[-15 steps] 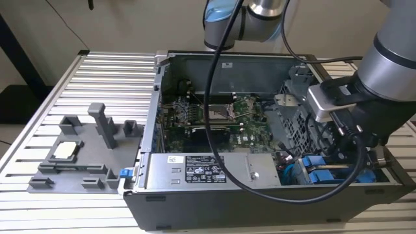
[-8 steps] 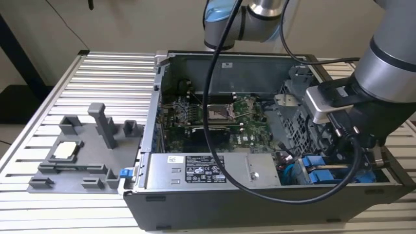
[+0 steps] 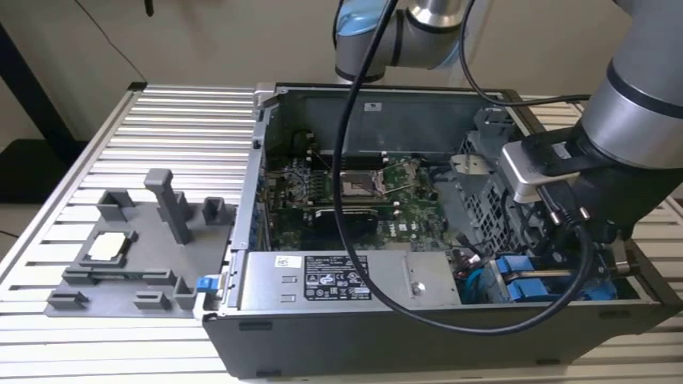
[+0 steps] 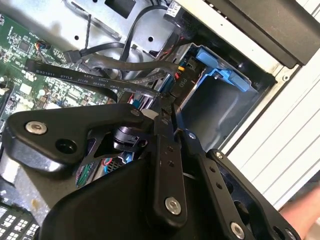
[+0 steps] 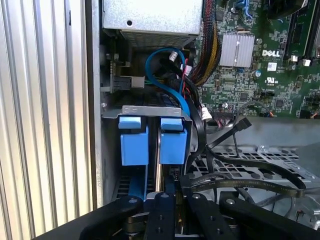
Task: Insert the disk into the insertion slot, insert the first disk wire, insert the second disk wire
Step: 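Insert the second disk wire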
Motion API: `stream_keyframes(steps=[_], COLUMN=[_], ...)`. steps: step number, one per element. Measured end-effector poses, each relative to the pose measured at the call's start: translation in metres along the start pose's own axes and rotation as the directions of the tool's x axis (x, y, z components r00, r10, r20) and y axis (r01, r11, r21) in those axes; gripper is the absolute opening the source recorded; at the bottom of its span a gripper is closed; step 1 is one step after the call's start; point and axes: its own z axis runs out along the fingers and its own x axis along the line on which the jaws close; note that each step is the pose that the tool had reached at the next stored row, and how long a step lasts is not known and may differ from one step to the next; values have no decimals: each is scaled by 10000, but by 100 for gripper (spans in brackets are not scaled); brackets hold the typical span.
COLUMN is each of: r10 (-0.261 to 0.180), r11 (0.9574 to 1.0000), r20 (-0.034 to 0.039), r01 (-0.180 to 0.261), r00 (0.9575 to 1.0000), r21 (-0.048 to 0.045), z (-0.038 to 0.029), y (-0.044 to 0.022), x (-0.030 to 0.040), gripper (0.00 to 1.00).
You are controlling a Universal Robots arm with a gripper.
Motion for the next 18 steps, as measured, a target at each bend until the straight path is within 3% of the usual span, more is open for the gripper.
stream_keyframes(steps=[10, 11, 18], r10=[2, 2, 0], r11=[10000, 10000, 10000], r20=[11, 7, -4], r01=[-2, -2, 0], r00=[10000, 10000, 10000], r21=[0, 0, -1], z=[22, 18, -54], y=[4, 4, -10], x=[1, 1, -5], gripper=[17, 24, 24])
